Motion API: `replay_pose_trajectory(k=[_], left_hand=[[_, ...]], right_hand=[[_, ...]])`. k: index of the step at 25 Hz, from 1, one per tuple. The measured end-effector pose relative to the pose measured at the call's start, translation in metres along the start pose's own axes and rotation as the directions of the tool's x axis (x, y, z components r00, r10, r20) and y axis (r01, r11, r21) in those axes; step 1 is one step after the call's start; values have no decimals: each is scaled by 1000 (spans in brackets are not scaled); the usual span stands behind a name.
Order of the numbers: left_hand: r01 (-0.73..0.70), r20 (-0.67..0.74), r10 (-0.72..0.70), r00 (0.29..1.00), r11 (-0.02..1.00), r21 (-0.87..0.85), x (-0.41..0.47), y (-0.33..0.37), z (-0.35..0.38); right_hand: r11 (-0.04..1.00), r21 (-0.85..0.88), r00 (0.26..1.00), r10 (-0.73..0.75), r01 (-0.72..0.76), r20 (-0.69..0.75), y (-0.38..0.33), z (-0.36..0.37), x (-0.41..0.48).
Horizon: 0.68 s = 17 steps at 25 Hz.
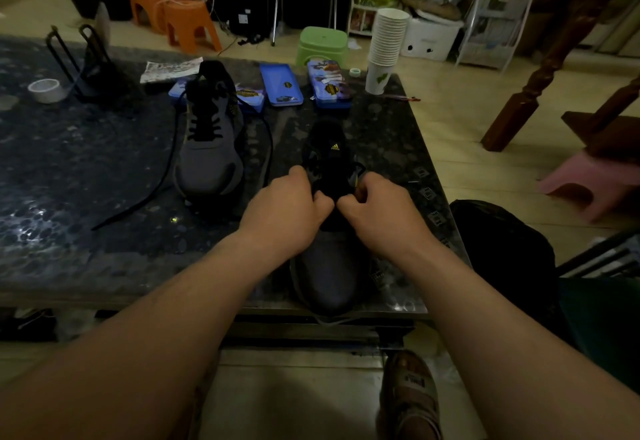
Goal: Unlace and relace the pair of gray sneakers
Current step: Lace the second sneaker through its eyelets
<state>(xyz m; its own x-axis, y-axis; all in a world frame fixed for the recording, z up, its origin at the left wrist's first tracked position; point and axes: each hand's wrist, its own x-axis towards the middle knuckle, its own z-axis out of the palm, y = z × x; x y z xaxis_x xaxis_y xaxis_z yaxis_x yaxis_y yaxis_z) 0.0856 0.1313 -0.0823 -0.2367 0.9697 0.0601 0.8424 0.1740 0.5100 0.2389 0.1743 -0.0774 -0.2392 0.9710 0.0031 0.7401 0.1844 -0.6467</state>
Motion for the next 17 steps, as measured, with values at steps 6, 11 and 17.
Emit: replay_pose_trajectory(k=[6, 11, 17], left_hand=[[-13, -11, 12, 1000, 998, -67, 1, -10, 1], [-206, -210, 176, 962, 970, -130, -5, -16, -3], [-321, -195, 284, 939, 928, -190, 0, -22, -3]], right_hand=[[998, 63, 1000, -29, 29, -1, 7, -1, -1], [978, 110, 982, -169, 177, -84, 21, -6, 4], [958, 154, 970, -239, 243, -48, 23, -10, 8]])
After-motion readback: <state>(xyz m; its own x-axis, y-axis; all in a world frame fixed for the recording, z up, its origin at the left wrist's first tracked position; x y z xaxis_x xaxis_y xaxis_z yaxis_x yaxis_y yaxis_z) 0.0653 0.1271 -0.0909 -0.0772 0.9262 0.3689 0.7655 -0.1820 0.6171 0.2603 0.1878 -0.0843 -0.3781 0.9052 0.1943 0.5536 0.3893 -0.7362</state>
